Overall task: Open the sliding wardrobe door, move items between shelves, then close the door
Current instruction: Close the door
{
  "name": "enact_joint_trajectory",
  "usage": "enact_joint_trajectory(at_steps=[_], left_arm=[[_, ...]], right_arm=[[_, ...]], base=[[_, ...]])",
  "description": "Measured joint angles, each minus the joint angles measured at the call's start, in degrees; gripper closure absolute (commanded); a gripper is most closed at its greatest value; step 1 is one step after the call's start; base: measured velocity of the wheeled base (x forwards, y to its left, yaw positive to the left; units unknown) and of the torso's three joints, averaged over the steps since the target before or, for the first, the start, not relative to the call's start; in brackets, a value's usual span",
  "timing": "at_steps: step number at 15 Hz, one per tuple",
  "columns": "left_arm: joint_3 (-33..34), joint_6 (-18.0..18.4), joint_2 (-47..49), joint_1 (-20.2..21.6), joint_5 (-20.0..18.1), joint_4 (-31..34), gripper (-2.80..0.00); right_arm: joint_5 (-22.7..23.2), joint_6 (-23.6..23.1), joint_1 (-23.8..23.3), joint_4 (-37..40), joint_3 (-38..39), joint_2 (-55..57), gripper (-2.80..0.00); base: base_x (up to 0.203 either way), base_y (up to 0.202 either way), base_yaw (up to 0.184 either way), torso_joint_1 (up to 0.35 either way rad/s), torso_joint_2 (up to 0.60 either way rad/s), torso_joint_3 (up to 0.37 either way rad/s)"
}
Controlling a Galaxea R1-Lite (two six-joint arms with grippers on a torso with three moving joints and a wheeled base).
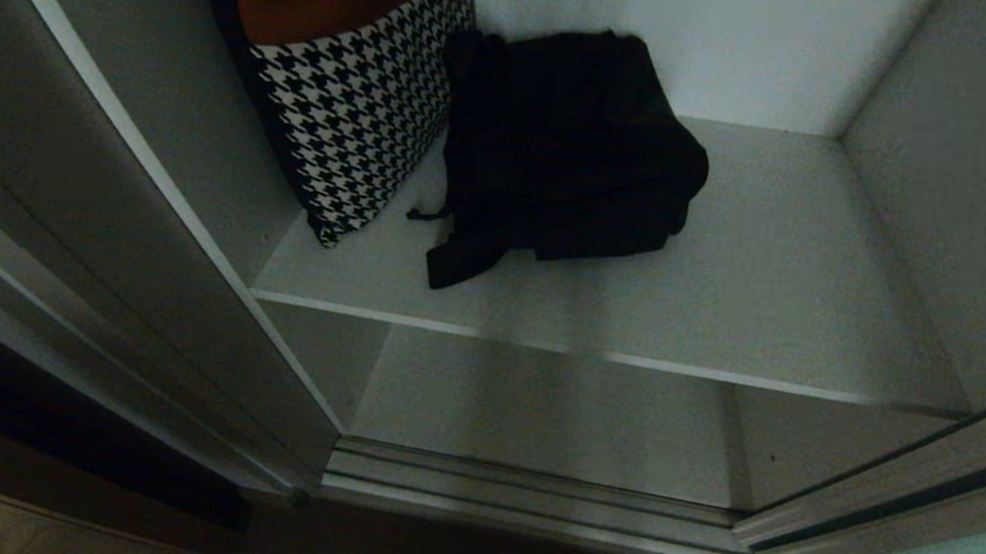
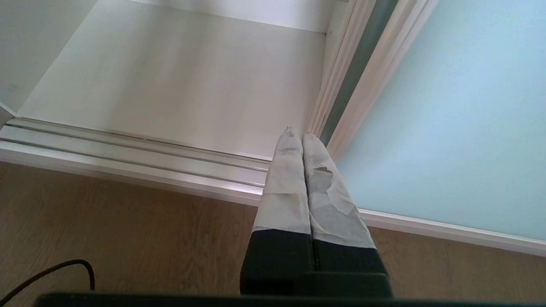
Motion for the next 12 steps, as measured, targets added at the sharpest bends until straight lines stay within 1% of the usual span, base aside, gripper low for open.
enact_joint_trajectory(at_steps=[11,12], left_arm=[[0.0,-0.1,0.0,0.0,0.0,0.0,0.0],[0.0,0.4,0.0,0.0,-0.1,0.1,0.0]], right_arm=[[-0.2,0.6,0.0,0.0,0.1,0.0,0.0],[-0.1,0.6,0.0,0.0,0.1,0.0,0.0]], base=[[0.0,0.0,0.0,0.0,0.0,0.0],[0.0,0.0,0.0,0.0,0.0,0.0]])
